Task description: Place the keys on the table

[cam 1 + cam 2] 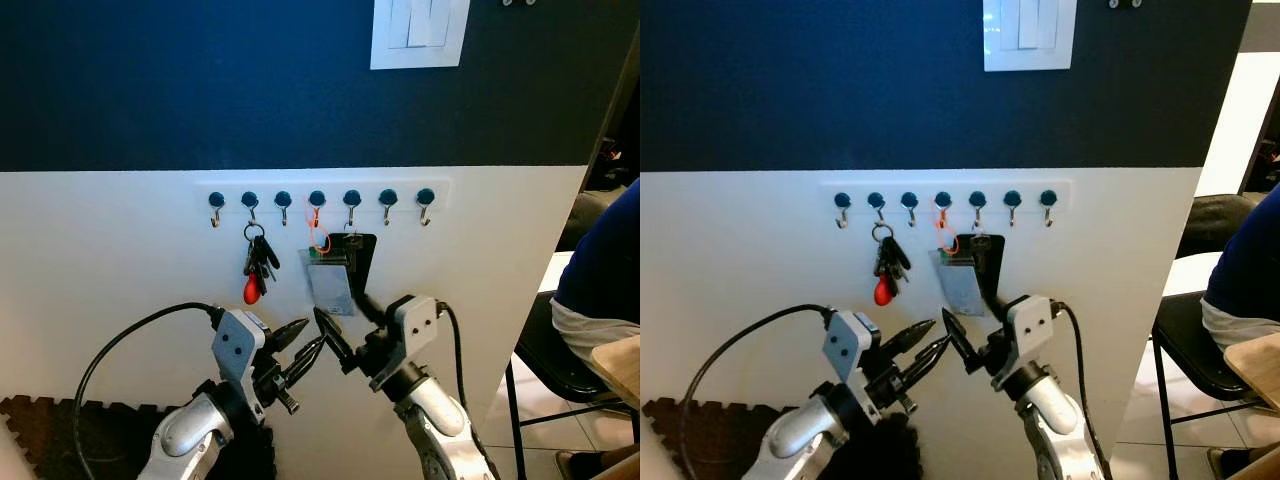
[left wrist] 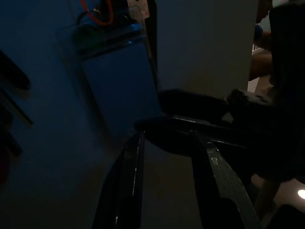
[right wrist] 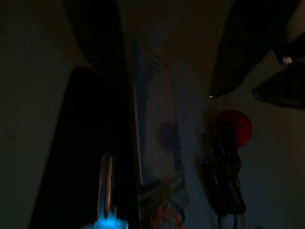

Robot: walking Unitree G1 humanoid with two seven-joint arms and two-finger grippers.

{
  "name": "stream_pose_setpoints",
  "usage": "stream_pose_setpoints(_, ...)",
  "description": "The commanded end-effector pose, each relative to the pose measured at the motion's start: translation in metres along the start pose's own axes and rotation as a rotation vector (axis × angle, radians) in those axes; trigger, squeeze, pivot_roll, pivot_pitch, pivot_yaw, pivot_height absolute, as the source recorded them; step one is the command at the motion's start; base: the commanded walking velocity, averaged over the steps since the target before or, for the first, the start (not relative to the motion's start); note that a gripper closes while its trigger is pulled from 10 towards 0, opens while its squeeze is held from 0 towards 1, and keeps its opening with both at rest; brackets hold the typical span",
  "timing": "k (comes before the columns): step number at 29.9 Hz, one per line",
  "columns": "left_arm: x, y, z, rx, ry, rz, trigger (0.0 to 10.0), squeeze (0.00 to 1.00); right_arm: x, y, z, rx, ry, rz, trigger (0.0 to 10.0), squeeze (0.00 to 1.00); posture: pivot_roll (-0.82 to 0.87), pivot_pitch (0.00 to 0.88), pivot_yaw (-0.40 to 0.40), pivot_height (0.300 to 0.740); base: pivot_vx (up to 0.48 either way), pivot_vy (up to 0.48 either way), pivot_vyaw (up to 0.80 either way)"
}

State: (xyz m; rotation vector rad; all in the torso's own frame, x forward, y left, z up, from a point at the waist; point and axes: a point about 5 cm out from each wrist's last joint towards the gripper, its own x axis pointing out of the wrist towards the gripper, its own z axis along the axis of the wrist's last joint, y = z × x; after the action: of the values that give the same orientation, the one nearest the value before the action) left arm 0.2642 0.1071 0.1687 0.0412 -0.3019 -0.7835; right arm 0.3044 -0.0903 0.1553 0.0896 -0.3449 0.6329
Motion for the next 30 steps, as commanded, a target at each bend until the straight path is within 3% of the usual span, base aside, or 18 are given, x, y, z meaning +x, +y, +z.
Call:
stream_pose_setpoints(1,-0.004,0.005,-0.001,0.036,0.034,-0.011,10.0,0.0,0.003,0.003,-0.002,0.018,0.011,0.021,3.5,0.0,0.08,0.023,0.033,0.74,0.0,0.0,0.0)
stream_pose_setpoints(2,-0.009,0.007,-0.004,0.047,0.062,-0.025,10.0,0.0,0.003,0.001,-0.002,0.018,0.013,0.02,3.1,0.0,0.08,0.022,0.034,0.74,0.0,0.0,0.0)
stream_pose_setpoints(6,-0.015,0.012,-0.006,0.055,0.084,-0.022,10.0,0.0,0.003,-0.002,-0.002,0.017,0.013,0.016,3.2,0.0,0.08,0.022,0.034,0.74,0.0,0.0,0.0)
stream_pose_setpoints(16,-0.013,0.02,-0.003,0.089,0.077,0.015,10.0,0.0,0.004,-0.007,0.001,-0.005,0.012,0.001,3.5,0.0,0.08,0.022,0.034,0.74,0.0,0.0,0.0)
stream_pose_setpoints(20,-0.011,0.02,-0.002,0.094,0.07,0.013,10.0,0.0,0.009,-0.009,0.006,-0.008,-0.006,-0.003,1.7,0.0,0.08,0.022,0.033,0.74,0.0,0.0,0.0)
stream_pose_setpoints(21,-0.011,0.02,-0.001,0.094,0.068,0.014,10.0,0.0,0.01,-0.01,0.007,-0.01,-0.013,-0.007,0.0,0.0,0.08,0.022,0.033,0.74,0.0,0.0,0.0)
stream_pose_setpoints(29,-0.01,0.02,-0.001,0.096,0.062,0.018,10.0,0.0,0.014,-0.011,0.017,-0.015,-0.059,-0.002,0.0,0.0,0.08,0.021,0.033,0.74,0.0,0.0,0.0)
stream_pose_setpoints(30,-0.009,0.021,0.0,0.097,0.059,0.019,10.0,0.0,0.017,-0.009,0.026,-0.017,-0.105,0.015,0.0,0.0,0.08,0.022,0.032,0.74,0.0,0.0,0.0)
